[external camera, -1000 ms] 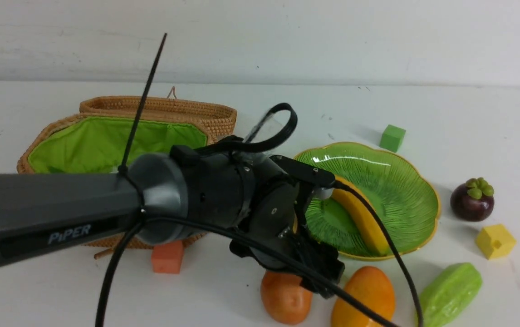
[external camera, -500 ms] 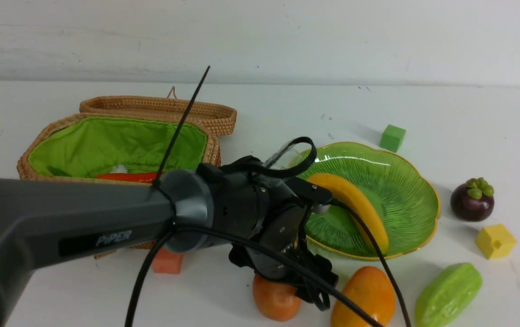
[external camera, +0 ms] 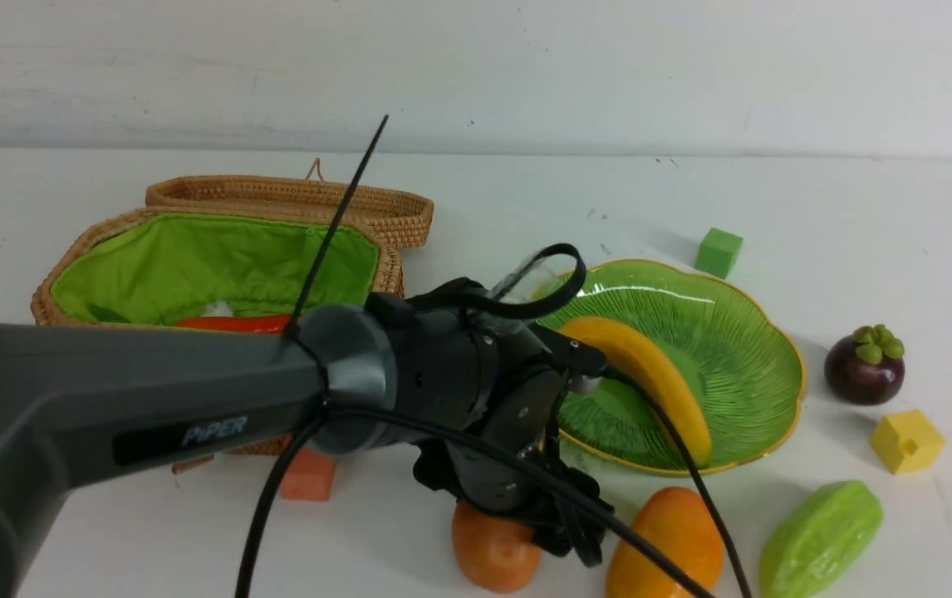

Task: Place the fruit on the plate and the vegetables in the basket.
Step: Grab a potato with your left arm and place it in the basket on the left

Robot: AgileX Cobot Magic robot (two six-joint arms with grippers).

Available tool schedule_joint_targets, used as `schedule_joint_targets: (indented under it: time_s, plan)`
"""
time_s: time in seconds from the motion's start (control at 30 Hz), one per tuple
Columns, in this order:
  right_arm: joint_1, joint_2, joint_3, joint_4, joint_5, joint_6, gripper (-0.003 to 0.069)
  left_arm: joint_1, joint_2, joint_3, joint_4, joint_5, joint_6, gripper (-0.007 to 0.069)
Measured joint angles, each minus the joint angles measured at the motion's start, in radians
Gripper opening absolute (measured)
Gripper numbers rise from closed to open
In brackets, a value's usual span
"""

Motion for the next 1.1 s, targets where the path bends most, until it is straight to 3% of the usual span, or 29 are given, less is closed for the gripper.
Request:
schedule_joint_targets:
  time_s: [0.23,0.43,0.5,0.67,0.73,0.83,0.9,1.1]
  plan:
    - [0.000,0.000,0.000,0.000,0.000,0.000,0.0202,0.000,-0.073,-0.041,-0.012,0.119,0.005,0.0614]
    - [0.000,0.000,0.000,-0.006,-0.098,0.000,0.0202,0.000,-0.280,-0.042,0.007,0.193,0.108,0.0614]
    - [0.000,0.000,0.000,-0.008,-0.154,0.000,0.0202,0.000,-0.347,-0.042,0.072,0.197,0.135,0.0614]
    - [0.000,0.000,0.000,-0.025,-0.295,0.000,0.0202,0.019,-0.463,-0.046,0.396,0.216,0.163,0.0614]
    - [0.000,0.000,0.000,-0.028,-0.319,0.000,0.0202,0.045,-0.468,-0.046,0.441,0.217,0.168,0.0614]
    - [0.000,0.000,0.000,-0.035,-0.346,0.000,0.0202,0.155,-0.457,-0.047,0.497,0.189,0.202,0.0614]
    - [0.000,0.000,0.000,-0.039,-0.350,0.000,0.0204,0.287,-0.422,-0.047,0.493,0.122,0.252,0.0614]
    - [0.000,0.000,0.000,-0.044,-0.350,0.000,0.0204,0.442,-0.323,-0.047,0.472,0.042,0.344,0.0614]
